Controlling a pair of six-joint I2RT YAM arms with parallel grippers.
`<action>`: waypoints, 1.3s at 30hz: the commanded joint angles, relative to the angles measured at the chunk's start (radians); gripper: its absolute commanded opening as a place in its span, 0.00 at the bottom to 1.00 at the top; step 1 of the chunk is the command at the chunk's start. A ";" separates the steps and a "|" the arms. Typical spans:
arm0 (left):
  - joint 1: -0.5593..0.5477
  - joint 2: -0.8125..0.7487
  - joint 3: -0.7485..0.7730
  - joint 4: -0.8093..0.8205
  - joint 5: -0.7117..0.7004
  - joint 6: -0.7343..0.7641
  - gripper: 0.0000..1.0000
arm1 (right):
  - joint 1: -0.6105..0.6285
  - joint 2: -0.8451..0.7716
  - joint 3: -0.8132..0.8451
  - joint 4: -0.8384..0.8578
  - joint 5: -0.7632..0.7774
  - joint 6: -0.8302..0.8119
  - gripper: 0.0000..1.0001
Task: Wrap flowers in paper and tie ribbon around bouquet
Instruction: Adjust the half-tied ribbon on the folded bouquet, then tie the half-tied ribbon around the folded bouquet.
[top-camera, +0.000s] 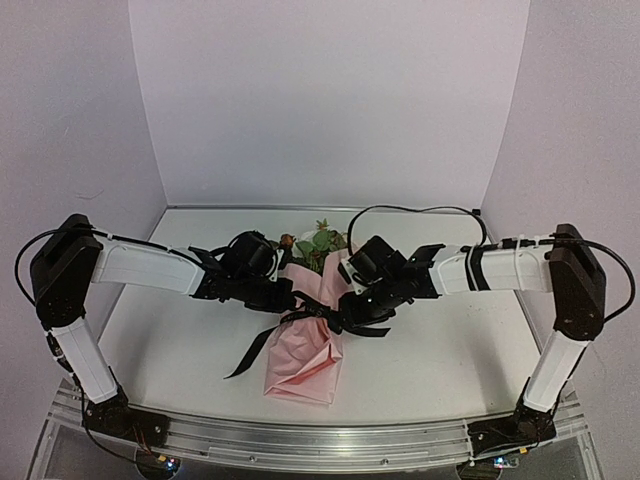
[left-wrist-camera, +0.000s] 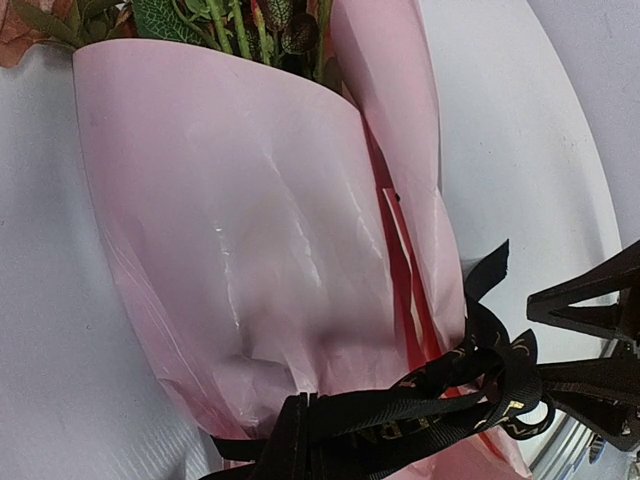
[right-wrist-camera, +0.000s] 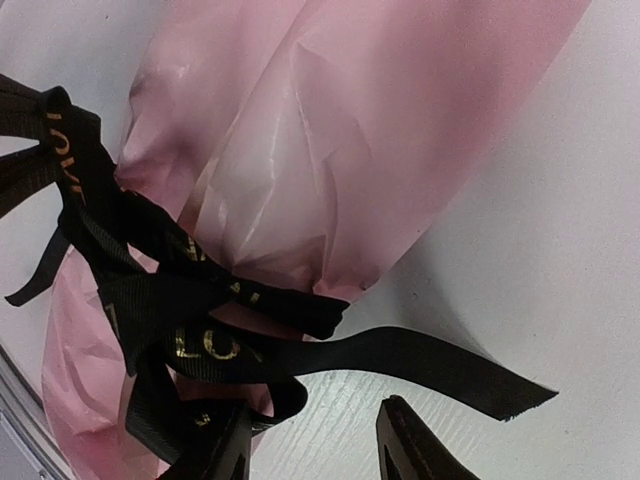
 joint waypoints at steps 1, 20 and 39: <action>0.003 -0.007 0.031 0.025 0.012 0.014 0.00 | -0.002 0.005 0.025 0.059 -0.006 0.061 0.43; 0.012 -0.045 -0.012 -0.023 -0.058 -0.006 0.00 | -0.003 -0.053 -0.051 0.043 0.099 0.115 0.00; 0.168 -0.094 -0.244 0.033 0.069 -0.142 0.00 | 0.032 -0.274 -0.420 -0.012 0.616 0.185 0.00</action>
